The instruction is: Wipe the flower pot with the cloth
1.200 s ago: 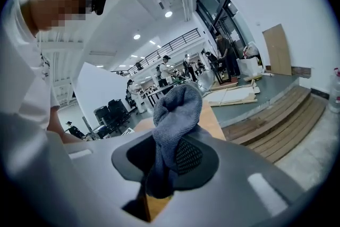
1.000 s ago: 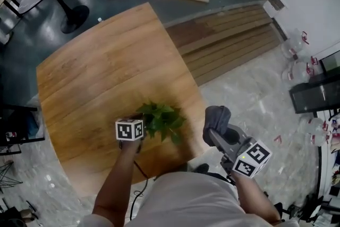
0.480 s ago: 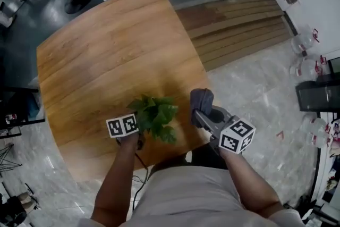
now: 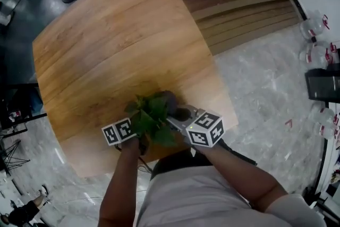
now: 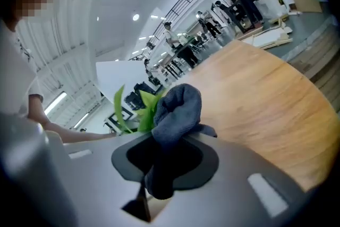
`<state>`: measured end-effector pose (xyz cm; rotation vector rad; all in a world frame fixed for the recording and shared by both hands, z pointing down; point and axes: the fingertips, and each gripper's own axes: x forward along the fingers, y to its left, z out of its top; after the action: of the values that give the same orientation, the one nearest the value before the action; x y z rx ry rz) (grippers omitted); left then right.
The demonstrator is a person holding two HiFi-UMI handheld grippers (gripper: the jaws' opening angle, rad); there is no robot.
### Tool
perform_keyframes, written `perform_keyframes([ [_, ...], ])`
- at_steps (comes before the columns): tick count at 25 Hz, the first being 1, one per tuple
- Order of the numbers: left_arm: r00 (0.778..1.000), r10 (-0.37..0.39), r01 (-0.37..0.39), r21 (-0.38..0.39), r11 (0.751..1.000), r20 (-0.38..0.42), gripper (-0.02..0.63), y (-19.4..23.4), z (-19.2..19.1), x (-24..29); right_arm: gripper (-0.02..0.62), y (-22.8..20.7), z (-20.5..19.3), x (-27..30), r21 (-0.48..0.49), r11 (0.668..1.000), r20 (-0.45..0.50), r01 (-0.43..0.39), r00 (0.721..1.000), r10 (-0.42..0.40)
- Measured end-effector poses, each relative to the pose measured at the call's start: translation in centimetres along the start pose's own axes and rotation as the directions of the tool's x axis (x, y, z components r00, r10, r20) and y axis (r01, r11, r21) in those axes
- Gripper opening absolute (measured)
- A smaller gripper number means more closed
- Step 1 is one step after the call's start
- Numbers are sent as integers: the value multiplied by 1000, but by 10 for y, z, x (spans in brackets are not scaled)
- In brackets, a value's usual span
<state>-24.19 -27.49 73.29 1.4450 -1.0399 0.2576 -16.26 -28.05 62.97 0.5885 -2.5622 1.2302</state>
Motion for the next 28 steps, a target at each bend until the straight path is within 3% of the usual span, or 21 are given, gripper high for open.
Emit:
perform_keyframes([
  [2,1000,2,-2,3,1000,-7,20,-1,-2,1,64,29,4,3,-22,998,-3,-60,998,60],
  [4,1000,1,-1,-7,1000,-13,20,-4,-5,2,64,33,3,3,-37,997,-3,-67,998,67],
  [7,1000,-1,0,-22,1000,-17,20,-4,-3,5,64,-10,-1,-4,-31,999,16,32,999,-31],
  [10,1000,-6,5,-41,999,-14,20,-1,1,7,64,-71,-20,-13,44,985,-3,169,986,-169],
  [13,1000,-14,14,-63,998,-6,20,-1,4,10,64,-92,-27,-17,80,974,6,213,977,-214],
  [15,1000,-18,17,-95,995,-5,20,2,1,11,64,-70,-22,-14,68,982,30,178,983,-180],
  [19,1000,-31,31,-187,982,2,20,6,-6,8,64,15,-14,6,16,1000,46,13,999,-14],
  [21,999,-34,34,-218,975,3,20,8,-9,5,64,28,-18,10,15,1000,42,-5,999,5],
  [25,998,-63,66,-263,962,22,21,15,-6,5,64,-29,-43,0,72,991,35,115,992,-118],
  [28,997,-69,73,-232,970,27,20,7,1,5,64,-78,-73,-9,180,963,-10,201,979,-203],
])
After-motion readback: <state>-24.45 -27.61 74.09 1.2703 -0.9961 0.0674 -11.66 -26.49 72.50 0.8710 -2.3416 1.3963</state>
